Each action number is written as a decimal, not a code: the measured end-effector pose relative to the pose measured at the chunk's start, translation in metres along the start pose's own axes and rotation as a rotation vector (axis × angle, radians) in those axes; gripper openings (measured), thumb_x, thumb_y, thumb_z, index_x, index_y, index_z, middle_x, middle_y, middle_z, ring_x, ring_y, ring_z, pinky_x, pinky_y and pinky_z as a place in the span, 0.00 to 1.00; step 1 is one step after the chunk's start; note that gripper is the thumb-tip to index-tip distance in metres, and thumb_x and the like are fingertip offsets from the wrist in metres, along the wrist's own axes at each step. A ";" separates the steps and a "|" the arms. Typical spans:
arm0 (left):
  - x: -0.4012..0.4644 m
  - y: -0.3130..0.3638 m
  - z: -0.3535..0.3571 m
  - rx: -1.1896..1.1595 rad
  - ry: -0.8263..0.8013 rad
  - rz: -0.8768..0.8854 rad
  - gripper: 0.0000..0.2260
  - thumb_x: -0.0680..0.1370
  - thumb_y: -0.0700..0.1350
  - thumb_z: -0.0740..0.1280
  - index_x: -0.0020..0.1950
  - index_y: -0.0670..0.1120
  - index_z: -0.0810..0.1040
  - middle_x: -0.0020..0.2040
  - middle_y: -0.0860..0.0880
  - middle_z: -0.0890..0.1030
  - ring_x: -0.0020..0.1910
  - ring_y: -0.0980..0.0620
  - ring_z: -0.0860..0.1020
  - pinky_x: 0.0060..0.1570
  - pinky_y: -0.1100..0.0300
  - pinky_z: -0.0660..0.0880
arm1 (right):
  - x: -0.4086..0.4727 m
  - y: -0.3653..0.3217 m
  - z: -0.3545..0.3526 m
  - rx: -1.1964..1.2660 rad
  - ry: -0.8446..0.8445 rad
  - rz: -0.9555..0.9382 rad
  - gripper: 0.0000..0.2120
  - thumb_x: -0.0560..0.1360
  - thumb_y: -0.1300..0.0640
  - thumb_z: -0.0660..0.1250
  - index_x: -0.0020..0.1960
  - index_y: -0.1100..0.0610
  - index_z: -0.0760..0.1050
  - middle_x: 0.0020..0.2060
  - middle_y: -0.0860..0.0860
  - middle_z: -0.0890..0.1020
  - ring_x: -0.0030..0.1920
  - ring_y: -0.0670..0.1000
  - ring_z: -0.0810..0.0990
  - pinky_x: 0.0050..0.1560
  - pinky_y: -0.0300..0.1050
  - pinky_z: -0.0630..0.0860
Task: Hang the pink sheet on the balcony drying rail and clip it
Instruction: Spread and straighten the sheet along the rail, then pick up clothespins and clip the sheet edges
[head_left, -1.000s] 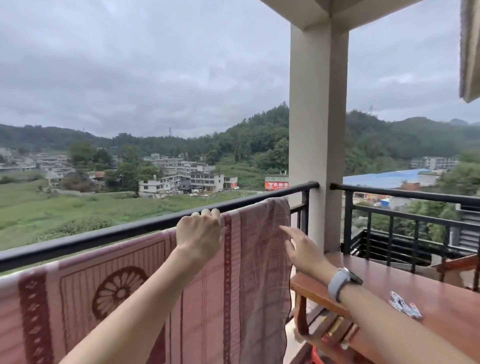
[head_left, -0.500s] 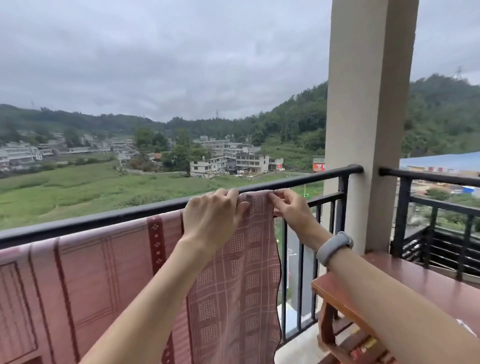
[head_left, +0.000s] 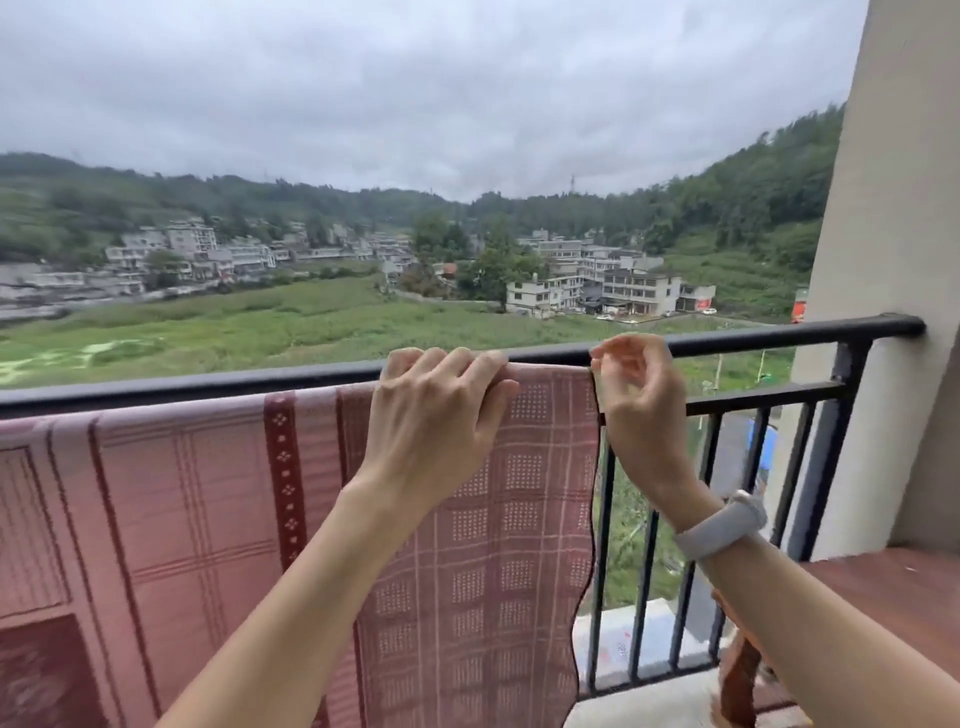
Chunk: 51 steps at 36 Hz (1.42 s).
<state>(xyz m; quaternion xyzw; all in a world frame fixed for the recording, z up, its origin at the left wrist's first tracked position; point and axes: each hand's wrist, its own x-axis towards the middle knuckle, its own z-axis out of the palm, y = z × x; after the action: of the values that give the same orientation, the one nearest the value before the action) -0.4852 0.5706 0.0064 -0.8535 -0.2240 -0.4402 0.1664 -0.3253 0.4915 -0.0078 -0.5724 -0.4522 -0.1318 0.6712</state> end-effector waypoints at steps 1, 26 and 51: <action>-0.003 -0.004 -0.006 -0.013 0.028 -0.022 0.13 0.78 0.52 0.57 0.55 0.49 0.78 0.47 0.53 0.83 0.46 0.51 0.80 0.56 0.52 0.68 | 0.001 -0.016 0.007 -0.038 -0.007 -0.095 0.06 0.76 0.64 0.59 0.49 0.58 0.73 0.44 0.50 0.79 0.46 0.48 0.77 0.48 0.30 0.71; -0.285 -0.050 -0.018 -0.004 -0.391 -0.409 0.26 0.76 0.53 0.55 0.74 0.52 0.55 0.76 0.43 0.54 0.75 0.42 0.49 0.72 0.42 0.51 | -0.262 -0.004 0.066 -0.723 -0.718 -0.417 0.27 0.71 0.57 0.57 0.71 0.55 0.62 0.72 0.56 0.62 0.73 0.56 0.56 0.69 0.62 0.55; -0.394 0.083 0.027 -0.539 -1.124 0.137 0.24 0.77 0.48 0.59 0.72 0.47 0.61 0.74 0.43 0.60 0.73 0.42 0.55 0.68 0.43 0.55 | -0.487 -0.047 -0.106 -1.054 -0.416 0.982 0.18 0.77 0.60 0.55 0.66 0.58 0.68 0.63 0.53 0.72 0.64 0.54 0.68 0.62 0.46 0.65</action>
<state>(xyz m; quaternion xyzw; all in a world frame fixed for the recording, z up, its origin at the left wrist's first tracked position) -0.6248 0.4201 -0.3408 -0.9789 -0.1033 0.0465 -0.1701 -0.5808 0.2170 -0.3399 -0.9671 -0.1395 0.0948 0.1904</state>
